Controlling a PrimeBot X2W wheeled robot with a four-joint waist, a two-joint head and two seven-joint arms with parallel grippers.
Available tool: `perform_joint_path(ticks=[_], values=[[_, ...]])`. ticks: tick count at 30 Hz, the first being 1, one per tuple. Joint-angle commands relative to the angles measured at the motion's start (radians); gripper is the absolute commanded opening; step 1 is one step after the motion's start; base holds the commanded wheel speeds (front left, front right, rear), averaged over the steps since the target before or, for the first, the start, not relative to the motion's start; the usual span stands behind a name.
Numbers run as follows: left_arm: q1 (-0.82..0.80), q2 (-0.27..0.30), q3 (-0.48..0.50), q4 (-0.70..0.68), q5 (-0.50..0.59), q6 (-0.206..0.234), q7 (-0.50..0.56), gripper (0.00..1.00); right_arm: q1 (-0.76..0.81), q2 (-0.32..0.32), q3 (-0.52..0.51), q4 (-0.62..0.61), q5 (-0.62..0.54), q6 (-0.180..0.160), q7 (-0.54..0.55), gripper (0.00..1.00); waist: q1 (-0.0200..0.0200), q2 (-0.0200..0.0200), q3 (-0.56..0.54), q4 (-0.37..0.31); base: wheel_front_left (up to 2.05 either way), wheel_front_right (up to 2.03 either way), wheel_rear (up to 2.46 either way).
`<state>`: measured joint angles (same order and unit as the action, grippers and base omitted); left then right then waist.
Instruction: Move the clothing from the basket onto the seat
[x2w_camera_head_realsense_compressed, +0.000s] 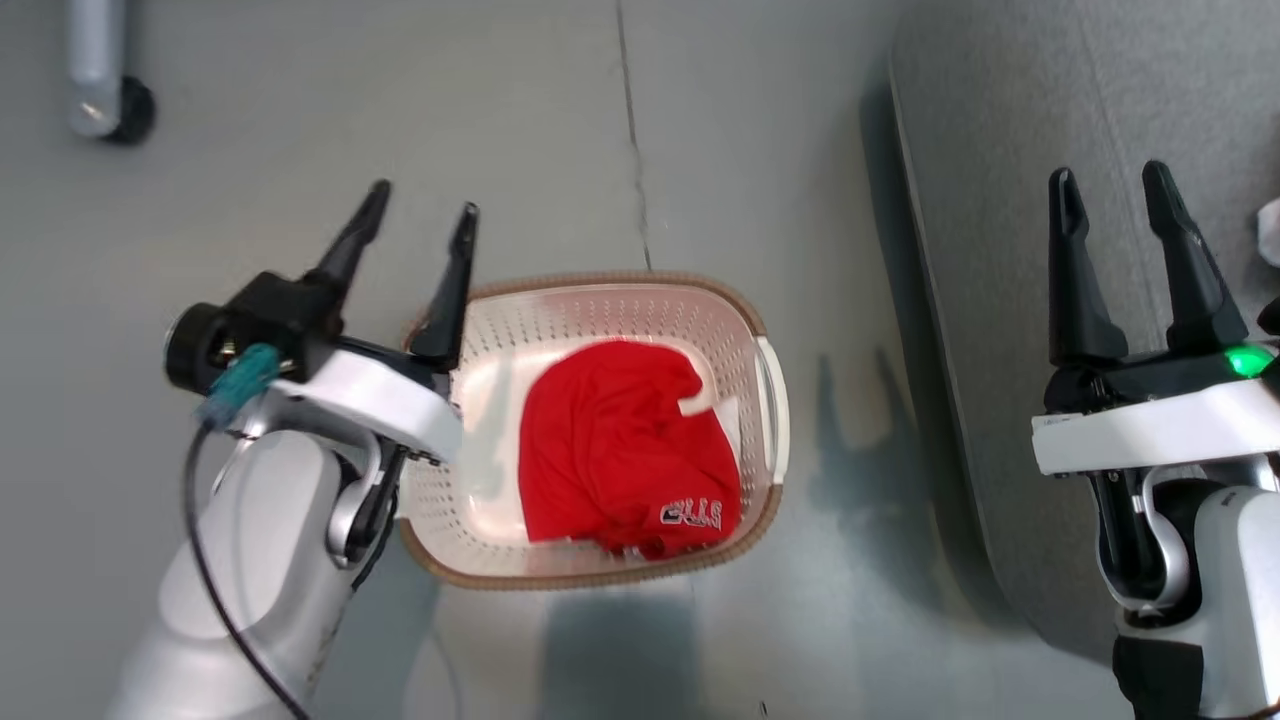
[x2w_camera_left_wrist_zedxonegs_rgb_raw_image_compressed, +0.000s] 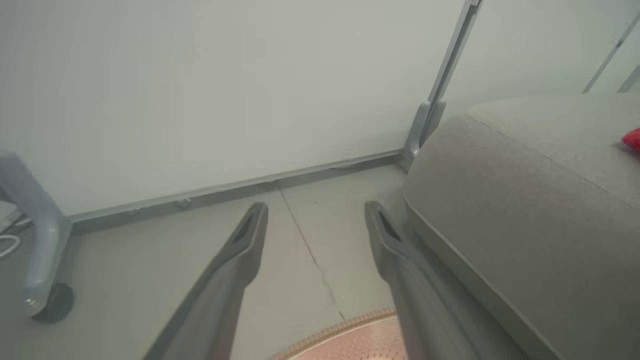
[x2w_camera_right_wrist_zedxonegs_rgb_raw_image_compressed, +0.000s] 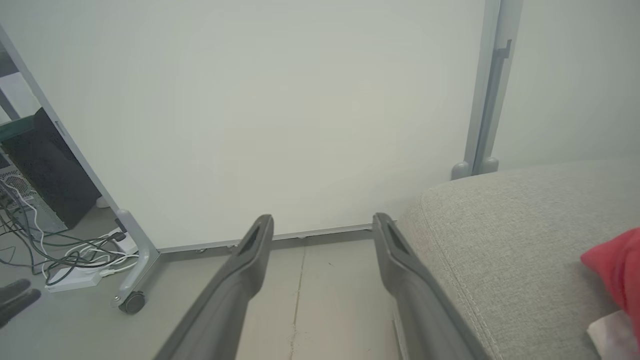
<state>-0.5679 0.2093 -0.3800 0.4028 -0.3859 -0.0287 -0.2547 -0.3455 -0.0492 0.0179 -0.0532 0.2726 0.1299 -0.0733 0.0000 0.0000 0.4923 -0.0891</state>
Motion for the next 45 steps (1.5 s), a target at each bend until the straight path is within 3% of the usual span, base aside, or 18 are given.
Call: perform_joint_path(ticks=[1, 6, 15, 20, 25, 38, 39, 40, 45], values=[[-0.023, 0.002, -0.007, 0.022, 0.012, -0.009, 0.006, 1.0, -0.018, -0.003, 0.002, -0.005, 0.003, 0.002, -0.012, 1.0, 0.0, 0.0, 0.115, -0.06, 0.0, 0.0, 0.0], [-0.111, -0.031, -0.082, 0.21, 0.037, -0.059, 0.02, 1.0, -0.054, -0.003, 0.027, -0.011, 0.02, 0.002, -0.047, 1.0, 0.0, 0.0, 0.223, -0.109, 0.0, 0.0, 0.0], [-0.251, -0.045, -0.221, 0.494, 0.096, -0.097, 0.053, 1.0, -0.097, -0.002, 0.099, -0.03, 0.063, 0.002, -0.12, 1.0, 0.0, 0.0, 0.39, -0.203, 0.0, 0.0, 0.0], [-0.298, -0.035, -0.24, 0.62, 0.069, -0.101, 0.081, 1.0, -0.105, -0.002, 0.144, -0.036, 0.094, 0.002, -0.156, 1.0, 0.0, 0.0, 0.456, -0.256, 0.0, 0.0, 0.0], [-0.312, 0.018, -0.266, 0.737, 0.031, -0.102, 0.114, 1.0, -0.104, -0.003, 0.2, -0.029, 0.142, 0.002, -0.184, 1.0, 0.0, 0.0, 0.501, -0.325, 0.0, 0.0, 0.0], [-0.351, 0.053, -0.276, 0.859, -0.046, -0.099, 0.279, 1.0, -0.059, -0.003, 0.196, -0.04, 0.149, 0.002, -0.194, 1.0, 0.0, 0.0, 0.522, -0.325, 0.0, 0.0, 0.0], [-0.355, 0.052, -0.275, 0.863, -0.048, -0.099, 0.293, 0.57, -0.058, -0.003, 0.196, -0.043, 0.148, 0.002, -0.194, 1.0, 0.0, 0.0, 0.523, -0.324, 0.05, 0.05, 0.05], [-0.361, 0.052, -0.274, 0.866, -0.053, -0.099, 0.3, 0.0, -0.057, -0.003, 0.196, -0.046, 0.145, 0.002, -0.194, 1.0, 0.0, 0.0, 0.523, -0.322, 0.06, 0.06, 0.06], [-0.392, 0.051, -0.288, 0.868, -0.064, -0.101, 0.331, 0.0, -0.057, -0.003, 0.197, -0.052, 0.131, 0.002, -0.194, 1.0, 0.0, 0.0, 0.52, -0.317, 0.01, 0.01, 0.01]])
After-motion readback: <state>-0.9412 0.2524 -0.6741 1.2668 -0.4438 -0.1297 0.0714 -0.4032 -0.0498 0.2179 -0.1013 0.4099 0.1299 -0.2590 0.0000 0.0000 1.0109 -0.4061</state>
